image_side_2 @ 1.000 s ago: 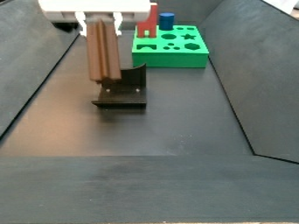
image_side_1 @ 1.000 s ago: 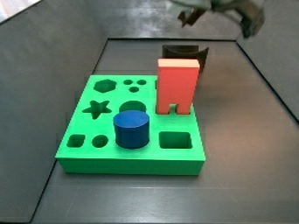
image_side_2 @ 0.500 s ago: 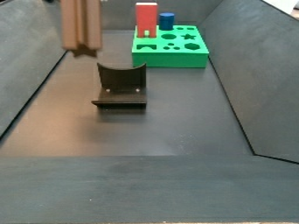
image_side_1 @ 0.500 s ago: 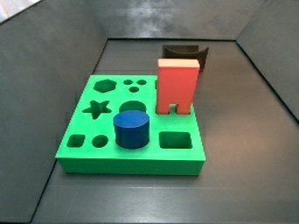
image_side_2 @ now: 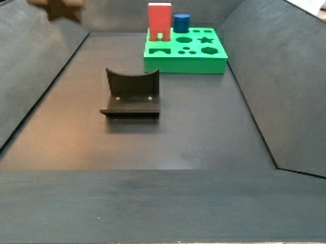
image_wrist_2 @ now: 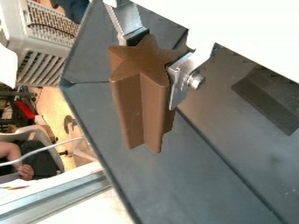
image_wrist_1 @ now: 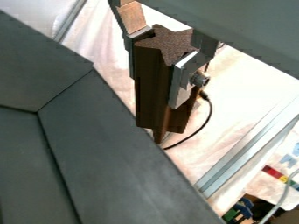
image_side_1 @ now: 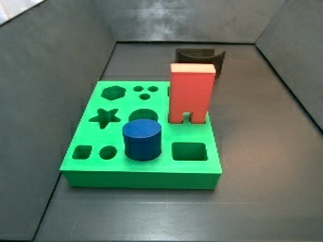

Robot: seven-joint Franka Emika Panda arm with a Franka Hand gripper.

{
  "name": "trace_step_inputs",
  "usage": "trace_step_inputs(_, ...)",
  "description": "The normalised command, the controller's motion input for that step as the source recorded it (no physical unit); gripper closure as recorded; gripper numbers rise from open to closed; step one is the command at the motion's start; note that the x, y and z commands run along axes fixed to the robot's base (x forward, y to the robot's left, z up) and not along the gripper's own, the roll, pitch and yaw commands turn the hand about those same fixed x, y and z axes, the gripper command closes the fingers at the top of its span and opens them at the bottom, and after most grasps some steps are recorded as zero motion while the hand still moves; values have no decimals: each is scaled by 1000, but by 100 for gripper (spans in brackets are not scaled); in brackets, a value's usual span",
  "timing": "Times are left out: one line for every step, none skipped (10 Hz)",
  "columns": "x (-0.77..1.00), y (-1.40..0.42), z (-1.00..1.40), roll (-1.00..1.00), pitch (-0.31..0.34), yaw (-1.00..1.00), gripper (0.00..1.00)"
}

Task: Pick up the star object. Move up. Place the star object on the fixture. Regrasp the star object. Move to above the board. Insert the star object.
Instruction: Move to above the board.

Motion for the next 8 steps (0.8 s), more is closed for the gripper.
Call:
trace_step_inputs(85, 105, 883, -64, 173, 51, 100)
trace_step_inputs(70, 65, 707, -62, 174, 74, 100)
trace_step_inputs(44, 28, 472, -67, 163, 104, 100)
trace_step_inputs(38, 13, 357, -63, 151, 115, 100)
trace_step_inputs(-520, -1000, 6, -1000, -15, -229, 100)
trace_step_inputs(-522, -1000, -9, -1000, -26, -231, 100)
trace_step_inputs(-544, -1000, 2, -1000, -38, -234, 100)
trace_step_inputs(-556, -1000, -9, -1000, -41, -242, 100)
